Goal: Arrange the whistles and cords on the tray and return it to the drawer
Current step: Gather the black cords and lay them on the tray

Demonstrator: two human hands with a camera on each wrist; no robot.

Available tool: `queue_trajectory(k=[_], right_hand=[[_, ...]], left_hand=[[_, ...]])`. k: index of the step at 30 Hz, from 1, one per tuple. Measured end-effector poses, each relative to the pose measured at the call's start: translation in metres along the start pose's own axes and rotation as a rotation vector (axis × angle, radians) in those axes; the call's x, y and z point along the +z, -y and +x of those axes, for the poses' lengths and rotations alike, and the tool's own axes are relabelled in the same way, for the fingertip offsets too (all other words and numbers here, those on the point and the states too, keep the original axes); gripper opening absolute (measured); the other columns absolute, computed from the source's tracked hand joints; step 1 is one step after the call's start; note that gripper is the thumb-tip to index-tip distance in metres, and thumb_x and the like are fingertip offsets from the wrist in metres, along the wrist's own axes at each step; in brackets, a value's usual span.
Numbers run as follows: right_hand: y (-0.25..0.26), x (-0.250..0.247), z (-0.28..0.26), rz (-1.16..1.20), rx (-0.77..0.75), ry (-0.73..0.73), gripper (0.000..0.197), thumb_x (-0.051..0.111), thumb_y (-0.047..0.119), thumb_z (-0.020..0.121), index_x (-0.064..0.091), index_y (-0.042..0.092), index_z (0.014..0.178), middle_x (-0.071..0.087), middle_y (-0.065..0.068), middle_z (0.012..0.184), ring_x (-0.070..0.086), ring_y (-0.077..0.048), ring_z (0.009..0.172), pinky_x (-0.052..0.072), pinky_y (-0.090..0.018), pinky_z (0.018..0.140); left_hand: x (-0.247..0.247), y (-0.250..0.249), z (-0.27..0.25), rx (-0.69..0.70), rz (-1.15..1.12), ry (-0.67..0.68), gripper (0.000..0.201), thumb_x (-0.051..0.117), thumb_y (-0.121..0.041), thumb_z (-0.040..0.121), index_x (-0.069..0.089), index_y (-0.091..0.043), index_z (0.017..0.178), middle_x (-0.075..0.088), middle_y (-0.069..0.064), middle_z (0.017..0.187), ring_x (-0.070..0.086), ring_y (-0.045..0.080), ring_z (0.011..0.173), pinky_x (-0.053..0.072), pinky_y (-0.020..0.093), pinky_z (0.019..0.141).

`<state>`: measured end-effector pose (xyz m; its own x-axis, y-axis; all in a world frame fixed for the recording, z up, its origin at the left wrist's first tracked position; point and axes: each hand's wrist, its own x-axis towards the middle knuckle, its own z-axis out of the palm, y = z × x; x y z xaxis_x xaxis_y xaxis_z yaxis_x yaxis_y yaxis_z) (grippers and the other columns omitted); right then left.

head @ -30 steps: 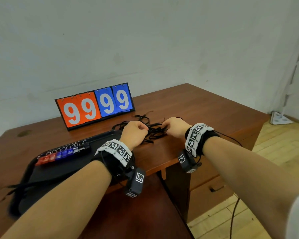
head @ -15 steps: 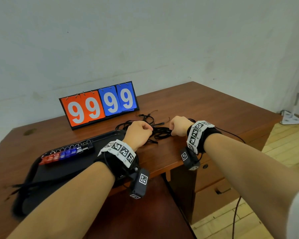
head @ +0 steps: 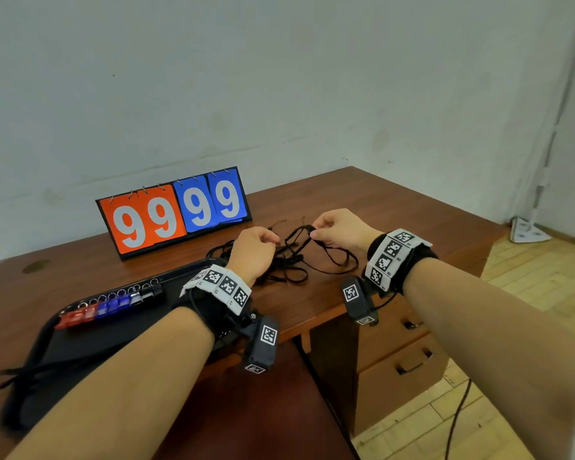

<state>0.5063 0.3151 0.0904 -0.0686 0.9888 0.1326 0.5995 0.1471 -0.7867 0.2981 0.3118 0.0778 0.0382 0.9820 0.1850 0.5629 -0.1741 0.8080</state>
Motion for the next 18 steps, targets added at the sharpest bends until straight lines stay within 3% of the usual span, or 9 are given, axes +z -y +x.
queue_trajectory(k=[3,6,10,12,15,17,18], right_hand=[[0.003,-0.005,-0.004,0.069,-0.024,0.024,0.005,0.071,0.018,0.088,0.071,0.014,0.091,0.071,-0.005,0.091,0.064,-0.017,0.083,0.053,-0.029,0.077],[0.006,-0.007,-0.008,0.144,-0.038,0.084,0.006,0.069,0.017,0.089,0.07,0.013,0.094,0.075,-0.009,0.099,0.07,-0.025,0.096,0.055,-0.04,0.093],[0.016,-0.009,-0.016,0.348,-0.052,0.167,0.006,0.062,0.008,0.093,0.064,0.007,0.099,0.076,-0.012,0.098,0.071,-0.024,0.099,0.054,-0.039,0.097],[0.02,-0.009,-0.019,0.433,-0.07,0.205,0.007,0.058,0.005,0.095,0.061,0.005,0.101,0.075,-0.015,0.1,0.07,-0.025,0.097,0.053,-0.04,0.097],[0.024,-0.01,-0.02,0.492,-0.095,0.229,0.008,0.056,0.003,0.096,0.059,0.003,0.103,0.072,-0.021,0.105,0.069,-0.028,0.096,0.054,-0.04,0.096],[0.025,-0.01,-0.02,0.525,-0.113,0.252,0.009,0.055,0.001,0.096,0.058,0.001,0.105,0.07,-0.026,0.106,0.068,-0.03,0.096,0.054,-0.041,0.095],[0.025,-0.009,-0.019,0.535,-0.117,0.262,0.01,0.055,0.0,0.096,0.058,0.001,0.106,0.07,-0.026,0.104,0.068,-0.03,0.095,0.054,-0.042,0.095]], left_hand=[[0.001,-0.003,0.004,0.019,-0.009,-0.021,0.022,0.055,-0.007,0.095,0.068,-0.025,0.095,0.067,-0.005,0.102,0.062,0.011,0.097,0.05,0.028,0.087],[0.001,-0.003,0.005,0.015,-0.024,-0.014,0.03,0.048,-0.001,0.095,0.065,-0.025,0.102,0.068,-0.002,0.103,0.062,0.012,0.099,0.049,0.026,0.085],[0.004,-0.004,0.001,0.026,-0.049,0.052,0.04,0.051,0.005,0.093,0.064,-0.018,0.124,0.065,-0.003,0.113,0.061,0.013,0.106,0.049,0.029,0.097],[0.005,-0.006,-0.002,0.052,-0.084,0.108,0.039,0.058,0.0,0.093,0.062,-0.017,0.128,0.066,-0.001,0.108,0.064,0.018,0.1,0.051,0.031,0.094],[0.007,-0.006,0.0,0.091,-0.101,0.167,0.039,0.065,-0.01,0.092,0.061,-0.017,0.131,0.069,-0.001,0.114,0.065,0.016,0.105,0.049,0.024,0.089],[0.009,-0.008,0.002,0.119,-0.074,0.212,0.039,0.062,-0.006,0.093,0.061,-0.016,0.131,0.07,0.001,0.115,0.064,0.014,0.105,0.046,0.02,0.089],[0.009,-0.01,0.003,0.138,-0.082,0.248,0.036,0.059,-0.002,0.093,0.063,-0.015,0.127,0.071,0.003,0.109,0.065,0.013,0.097,0.047,0.017,0.085]])
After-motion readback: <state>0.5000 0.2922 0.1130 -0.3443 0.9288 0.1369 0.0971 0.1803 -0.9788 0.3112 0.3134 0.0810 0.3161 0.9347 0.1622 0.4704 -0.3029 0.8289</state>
